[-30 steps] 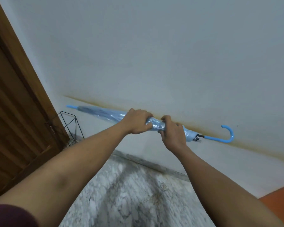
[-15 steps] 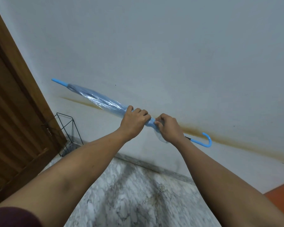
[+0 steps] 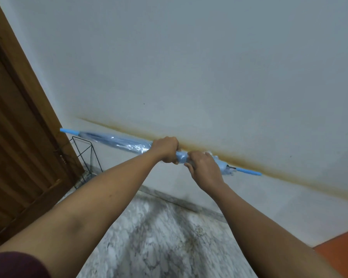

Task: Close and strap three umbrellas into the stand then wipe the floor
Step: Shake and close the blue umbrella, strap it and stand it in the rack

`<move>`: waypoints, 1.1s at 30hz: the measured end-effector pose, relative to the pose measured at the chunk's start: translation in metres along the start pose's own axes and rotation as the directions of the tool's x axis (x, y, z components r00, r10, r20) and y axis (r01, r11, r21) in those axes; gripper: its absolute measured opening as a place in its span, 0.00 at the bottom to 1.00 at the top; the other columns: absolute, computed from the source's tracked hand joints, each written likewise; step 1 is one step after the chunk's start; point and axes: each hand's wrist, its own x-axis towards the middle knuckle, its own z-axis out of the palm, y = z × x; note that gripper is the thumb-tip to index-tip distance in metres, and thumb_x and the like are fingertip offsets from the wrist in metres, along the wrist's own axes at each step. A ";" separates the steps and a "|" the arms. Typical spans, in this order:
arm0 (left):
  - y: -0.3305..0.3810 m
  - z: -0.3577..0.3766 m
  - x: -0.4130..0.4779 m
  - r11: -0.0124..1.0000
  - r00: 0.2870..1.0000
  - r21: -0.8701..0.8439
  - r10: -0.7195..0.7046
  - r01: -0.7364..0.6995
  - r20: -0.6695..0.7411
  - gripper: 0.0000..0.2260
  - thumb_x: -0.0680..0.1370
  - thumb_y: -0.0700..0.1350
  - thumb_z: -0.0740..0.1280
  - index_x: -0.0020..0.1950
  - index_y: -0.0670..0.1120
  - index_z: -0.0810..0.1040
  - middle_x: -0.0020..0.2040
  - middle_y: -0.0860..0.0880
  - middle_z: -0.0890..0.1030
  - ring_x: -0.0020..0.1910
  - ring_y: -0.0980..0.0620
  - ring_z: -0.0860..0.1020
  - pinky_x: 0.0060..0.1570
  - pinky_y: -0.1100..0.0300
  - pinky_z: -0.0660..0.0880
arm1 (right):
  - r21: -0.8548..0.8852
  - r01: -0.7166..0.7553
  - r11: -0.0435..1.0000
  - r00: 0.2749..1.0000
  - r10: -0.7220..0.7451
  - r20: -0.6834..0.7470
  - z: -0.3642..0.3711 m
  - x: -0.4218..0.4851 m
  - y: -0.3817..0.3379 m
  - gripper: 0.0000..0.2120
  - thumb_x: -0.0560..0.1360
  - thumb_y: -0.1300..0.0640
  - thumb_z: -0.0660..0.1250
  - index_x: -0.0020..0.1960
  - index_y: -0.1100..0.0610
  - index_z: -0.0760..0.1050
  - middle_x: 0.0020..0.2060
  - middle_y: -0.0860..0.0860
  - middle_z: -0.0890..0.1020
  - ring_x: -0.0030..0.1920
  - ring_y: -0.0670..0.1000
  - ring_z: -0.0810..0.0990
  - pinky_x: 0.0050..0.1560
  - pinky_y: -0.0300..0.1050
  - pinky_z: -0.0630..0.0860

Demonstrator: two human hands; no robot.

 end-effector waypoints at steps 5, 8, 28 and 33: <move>-0.007 -0.005 0.006 0.974 0.966 -0.223 0.103 -0.050 0.237 0.13 0.68 0.51 0.76 0.49 0.53 0.78 0.47 0.50 0.80 0.44 0.50 0.77 0.44 0.57 0.73 | -0.207 -0.005 0.978 1.000 0.007 0.013 0.012 -0.007 0.010 0.16 0.68 0.65 0.73 0.47 0.54 0.68 0.44 0.49 0.76 0.44 0.52 0.76 0.68 0.60 0.66; -0.006 -0.005 0.007 0.975 0.958 -0.201 0.148 -0.099 0.246 0.16 0.70 0.52 0.73 0.56 0.52 0.78 0.51 0.50 0.80 0.47 0.48 0.77 0.48 0.55 0.73 | -0.226 -0.020 0.974 1.000 0.017 -0.016 0.010 -0.004 0.012 0.19 0.65 0.70 0.69 0.45 0.52 0.66 0.39 0.48 0.76 0.40 0.53 0.75 0.55 0.53 0.71; -0.012 0.035 -0.017 0.886 0.737 0.345 0.453 -0.311 -0.501 0.19 0.68 0.37 0.73 0.56 0.54 0.80 0.55 0.55 0.81 0.52 0.50 0.78 0.55 0.47 0.70 | 0.089 -0.098 0.991 0.993 0.092 0.075 -0.022 0.019 0.013 0.15 0.73 0.42 0.69 0.53 0.52 0.80 0.44 0.48 0.83 0.43 0.52 0.80 0.42 0.49 0.77; -0.006 0.028 -0.019 0.897 0.757 0.330 0.430 -0.295 -0.493 0.16 0.69 0.38 0.73 0.52 0.54 0.81 0.51 0.57 0.83 0.48 0.51 0.79 0.49 0.51 0.68 | 0.131 -0.071 0.989 0.996 0.077 -0.039 -0.017 0.015 0.004 0.14 0.73 0.49 0.72 0.54 0.56 0.81 0.48 0.52 0.84 0.45 0.55 0.81 0.46 0.48 0.75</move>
